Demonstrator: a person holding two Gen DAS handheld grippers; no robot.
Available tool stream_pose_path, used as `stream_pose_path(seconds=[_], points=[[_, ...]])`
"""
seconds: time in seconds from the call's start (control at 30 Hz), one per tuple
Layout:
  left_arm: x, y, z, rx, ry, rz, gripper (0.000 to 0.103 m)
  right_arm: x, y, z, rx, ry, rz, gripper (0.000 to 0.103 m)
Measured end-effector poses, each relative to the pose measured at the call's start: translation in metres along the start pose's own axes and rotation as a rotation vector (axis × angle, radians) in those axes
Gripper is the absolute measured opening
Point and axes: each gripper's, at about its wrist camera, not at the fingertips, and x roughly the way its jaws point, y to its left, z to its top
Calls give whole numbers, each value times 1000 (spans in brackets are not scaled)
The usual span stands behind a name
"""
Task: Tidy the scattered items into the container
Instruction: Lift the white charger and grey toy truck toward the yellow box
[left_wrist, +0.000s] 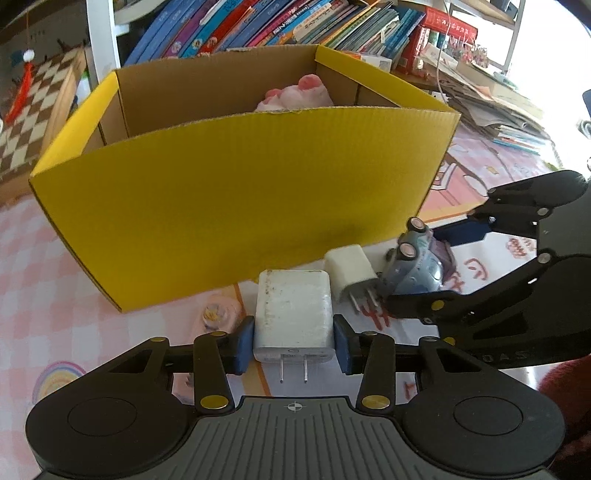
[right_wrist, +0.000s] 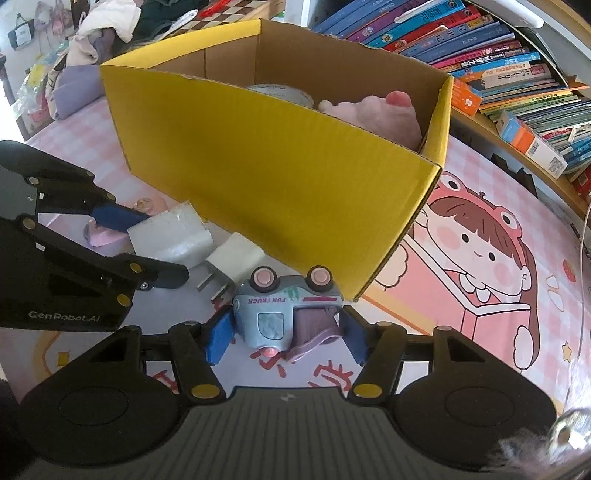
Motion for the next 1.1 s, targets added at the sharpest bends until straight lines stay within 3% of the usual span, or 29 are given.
stream_pose_path(seconds=[0.57, 1.1], points=[[-39, 18, -17, -91, -64, -15, 42, -23, 18, -4, -10, -38, -28, 59], [-72, 26, -53, -92, -100, -40, 41, -46, 63, -17, -28, -49, -55, 59]])
